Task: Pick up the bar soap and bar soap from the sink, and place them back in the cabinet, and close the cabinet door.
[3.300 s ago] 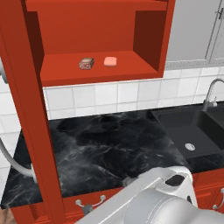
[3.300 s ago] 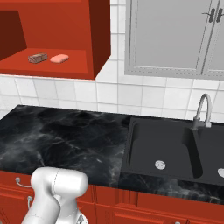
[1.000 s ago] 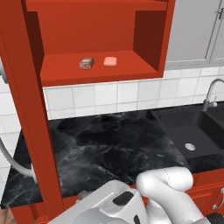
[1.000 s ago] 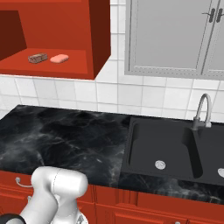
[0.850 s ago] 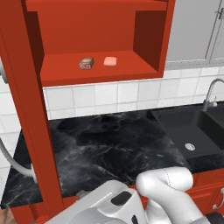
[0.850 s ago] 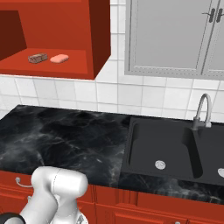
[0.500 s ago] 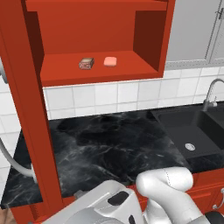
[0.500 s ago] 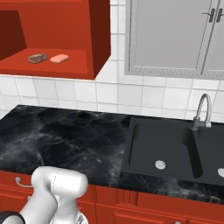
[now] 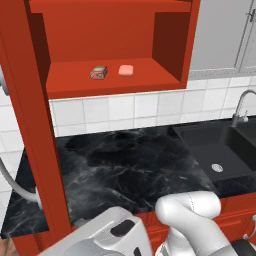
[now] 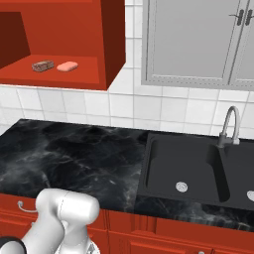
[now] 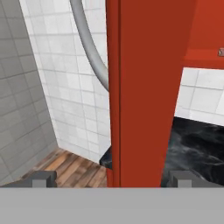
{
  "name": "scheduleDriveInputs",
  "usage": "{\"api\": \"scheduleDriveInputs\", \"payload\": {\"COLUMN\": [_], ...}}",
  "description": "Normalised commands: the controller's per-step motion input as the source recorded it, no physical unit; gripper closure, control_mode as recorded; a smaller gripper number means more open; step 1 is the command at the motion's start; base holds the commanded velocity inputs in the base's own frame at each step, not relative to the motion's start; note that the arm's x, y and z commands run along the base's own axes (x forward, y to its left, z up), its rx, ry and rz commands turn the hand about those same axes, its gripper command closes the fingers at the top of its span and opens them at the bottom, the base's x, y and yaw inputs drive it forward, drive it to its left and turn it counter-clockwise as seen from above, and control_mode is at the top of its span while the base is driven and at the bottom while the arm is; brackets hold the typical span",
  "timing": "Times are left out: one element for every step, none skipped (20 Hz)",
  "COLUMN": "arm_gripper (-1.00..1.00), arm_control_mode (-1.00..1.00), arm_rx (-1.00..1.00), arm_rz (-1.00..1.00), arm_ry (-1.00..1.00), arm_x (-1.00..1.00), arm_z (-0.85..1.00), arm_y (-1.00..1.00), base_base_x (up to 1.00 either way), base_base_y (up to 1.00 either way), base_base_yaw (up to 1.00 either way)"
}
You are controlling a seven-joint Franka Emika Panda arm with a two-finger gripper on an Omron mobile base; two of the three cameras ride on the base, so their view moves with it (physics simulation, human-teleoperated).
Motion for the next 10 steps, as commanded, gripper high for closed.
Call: {"api": "scheduleDriveInputs", "payload": {"arm_gripper": [-1.00, -1.00, -1.00, -1.00, -1.00, -1.00, -1.00, -1.00, -1.00, -1.00], "arm_control_mode": [-1.00, -1.00, -1.00, -1.00, -1.00, -1.00, -1.00, -1.00, -1.00, -1.00], "arm_rx": [0.00, 0.00, 0.00, 0.00, 0.00, 0.00, 0.00, 0.00, 0.00, 0.00], "arm_rz": [0.00, 0.00, 0.00, 0.00, 0.00, 0.00, -0.03, -0.03, -0.03, -0.04], "arm_ry": [0.00, 0.00, 0.00, 0.00, 0.00, 0.00, 0.00, 0.00, 0.00, 0.00], "arm_x": [0.00, 0.00, 0.00, 0.01, 0.06, 0.08, 0.16, 0.19, 0.19, 0.19], "arm_z": [0.01, 0.00, 0.00, 0.00, 0.00, 0.00, 0.00, 0.00, 0.00, 0.00], "arm_y": [0.07, 0.11, 0.11, 0.09, 0.09, 0.09, 0.07, 0.06, 0.03, 0.03], "base_base_x": [0.00, 0.00, 0.00, 0.00, 0.00, 0.00, 0.00, 0.00, 0.00, 0.00], "base_base_y": [0.00, 0.00, 0.00, 0.00, 0.00, 0.00, 0.00, 0.00, 0.00, 0.00], "base_base_yaw": [0.00, 0.00, 0.00, 0.00, 0.00, 0.00, 0.00, 0.00, 0.00, 0.00]}}
